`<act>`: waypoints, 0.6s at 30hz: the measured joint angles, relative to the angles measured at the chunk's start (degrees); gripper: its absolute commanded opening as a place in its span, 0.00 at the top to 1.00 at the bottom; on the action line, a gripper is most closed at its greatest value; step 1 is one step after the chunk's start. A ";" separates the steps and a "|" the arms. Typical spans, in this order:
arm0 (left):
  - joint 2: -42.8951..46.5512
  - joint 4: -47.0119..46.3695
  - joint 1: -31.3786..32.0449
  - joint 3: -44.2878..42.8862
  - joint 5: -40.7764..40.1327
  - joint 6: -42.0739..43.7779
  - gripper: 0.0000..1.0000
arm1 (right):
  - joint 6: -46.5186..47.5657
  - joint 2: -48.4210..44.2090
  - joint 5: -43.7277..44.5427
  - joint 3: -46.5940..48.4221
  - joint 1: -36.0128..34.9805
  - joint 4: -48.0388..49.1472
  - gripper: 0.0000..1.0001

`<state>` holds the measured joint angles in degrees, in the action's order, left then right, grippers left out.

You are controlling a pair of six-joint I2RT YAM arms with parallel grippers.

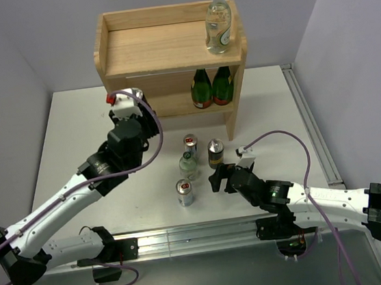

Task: Place and organize the beverage onto the shelf

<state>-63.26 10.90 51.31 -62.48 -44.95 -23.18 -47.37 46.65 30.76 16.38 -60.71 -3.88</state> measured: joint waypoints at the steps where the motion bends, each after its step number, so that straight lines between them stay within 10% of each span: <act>1: -0.26 0.96 0.00 -2.29 -0.04 1.44 1.00 | 0.09 0.00 0.02 0.00 0.00 -0.04 0.00; 18: -17.42 7.89 -4.00 -43.47 -1.03 20.76 1.00 | -0.74 -3.13 0.07 -1.88 0.00 -0.09 0.00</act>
<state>-80.68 18.79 47.31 -105.95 -45.98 -2.42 -48.12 43.53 30.83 14.50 -60.71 -3.97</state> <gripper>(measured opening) 0.628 0.999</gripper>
